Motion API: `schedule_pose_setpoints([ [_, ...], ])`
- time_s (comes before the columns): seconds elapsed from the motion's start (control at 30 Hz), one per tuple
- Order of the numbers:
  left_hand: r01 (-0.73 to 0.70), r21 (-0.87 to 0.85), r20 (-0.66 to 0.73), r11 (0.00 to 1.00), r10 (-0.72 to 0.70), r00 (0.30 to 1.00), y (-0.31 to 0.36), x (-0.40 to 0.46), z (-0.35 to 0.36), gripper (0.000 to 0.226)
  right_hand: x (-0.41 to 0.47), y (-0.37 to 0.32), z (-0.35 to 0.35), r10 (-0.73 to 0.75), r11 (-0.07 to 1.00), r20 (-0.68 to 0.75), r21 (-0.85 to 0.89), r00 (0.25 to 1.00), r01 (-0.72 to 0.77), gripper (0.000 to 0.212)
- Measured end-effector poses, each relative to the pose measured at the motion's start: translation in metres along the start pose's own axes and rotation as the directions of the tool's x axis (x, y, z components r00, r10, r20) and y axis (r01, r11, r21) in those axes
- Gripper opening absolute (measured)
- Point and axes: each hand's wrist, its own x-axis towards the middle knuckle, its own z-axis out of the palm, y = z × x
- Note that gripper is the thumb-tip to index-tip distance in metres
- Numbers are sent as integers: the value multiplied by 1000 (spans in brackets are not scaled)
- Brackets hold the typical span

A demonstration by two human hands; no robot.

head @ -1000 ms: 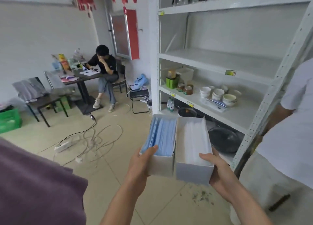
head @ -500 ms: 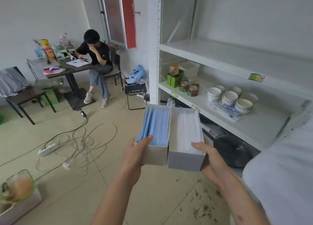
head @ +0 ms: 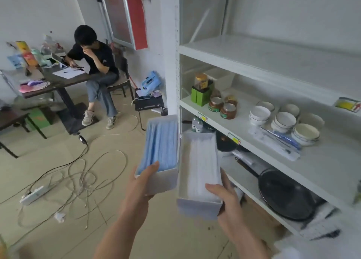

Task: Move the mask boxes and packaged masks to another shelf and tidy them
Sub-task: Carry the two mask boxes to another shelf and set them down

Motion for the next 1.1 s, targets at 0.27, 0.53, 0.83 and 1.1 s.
schedule_pose_setpoints([
  [0.27, -22, 45, 261, 999, 9, 965, 2, 86, 6, 43, 51, 2, 5, -87, 996, -116, -18, 989, 85, 73],
  [0.53, 15, 88, 327, 996, -44, 944, 10, 122, -5, 51, 77, -24, 22, -120, 990, -239, 48, 964, 135, 57],
  [0.83, 30, 84, 338, 996, -57, 939, 52, 167, 22, 45, 107, -62, 34, -143, 985, -243, 56, 959, 161, 56],
  [1.1, 24, 99, 316, 995, -54, 947, 101, 214, 79, 41, 158, -123, 34, -175, 983, -201, 13, 964, 181, 53],
])
